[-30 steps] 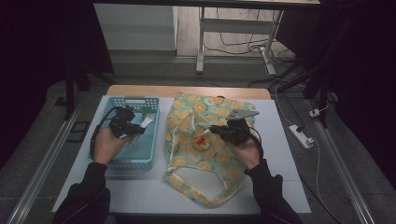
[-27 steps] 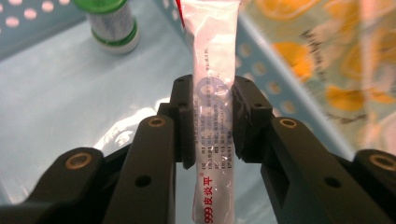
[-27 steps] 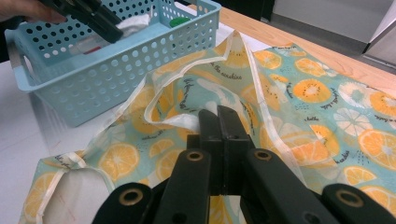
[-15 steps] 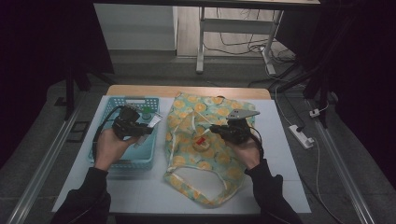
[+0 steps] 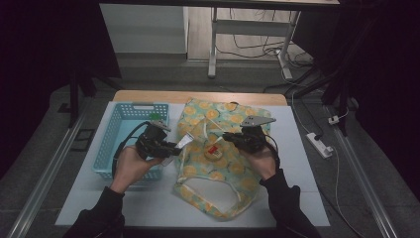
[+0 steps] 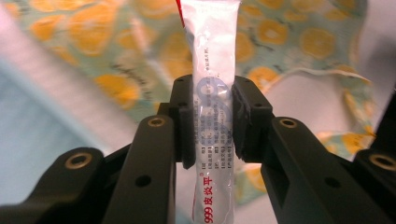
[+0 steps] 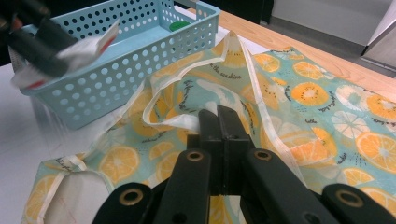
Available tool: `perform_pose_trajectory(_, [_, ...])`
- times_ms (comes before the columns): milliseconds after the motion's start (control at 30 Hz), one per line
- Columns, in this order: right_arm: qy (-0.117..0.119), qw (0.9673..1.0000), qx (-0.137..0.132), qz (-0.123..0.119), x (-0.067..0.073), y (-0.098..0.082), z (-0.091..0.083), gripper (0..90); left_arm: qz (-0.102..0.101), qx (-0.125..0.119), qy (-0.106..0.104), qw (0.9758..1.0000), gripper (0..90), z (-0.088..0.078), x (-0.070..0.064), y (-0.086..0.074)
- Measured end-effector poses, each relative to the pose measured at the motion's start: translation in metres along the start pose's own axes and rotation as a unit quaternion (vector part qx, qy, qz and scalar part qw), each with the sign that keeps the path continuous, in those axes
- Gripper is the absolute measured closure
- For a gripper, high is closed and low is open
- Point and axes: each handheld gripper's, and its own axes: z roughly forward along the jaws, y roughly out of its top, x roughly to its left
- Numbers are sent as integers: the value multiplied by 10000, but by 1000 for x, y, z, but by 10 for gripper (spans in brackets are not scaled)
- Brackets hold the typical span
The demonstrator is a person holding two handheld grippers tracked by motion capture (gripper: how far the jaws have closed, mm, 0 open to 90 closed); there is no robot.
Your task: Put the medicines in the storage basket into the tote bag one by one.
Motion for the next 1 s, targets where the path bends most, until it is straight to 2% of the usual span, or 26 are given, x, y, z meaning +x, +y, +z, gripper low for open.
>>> perform_pose_trajectory(133, [-4,10000,-10,-3,0,0,0,900,149,44,-114,9998,720,9,-12,3])
perform_pose_trajectory(400, [-1,10000,-25,-15,1,1,0,900,296,164,-260,9991,720,35,-26,9])
perform_pose_trajectory(767, [12,10000,-41,-25,3,2,0,900,304,271,-202,9990,720,66,-27,18])
perform_pose_trajectory(867, [14,10000,-40,-32,3,2,0,900,343,283,-96,9990,720,74,-27,22])
perform_pose_trajectory(1000, [10,10000,-45,-29,3,2,0,900,318,300,-67,9990,720,82,-25,28])
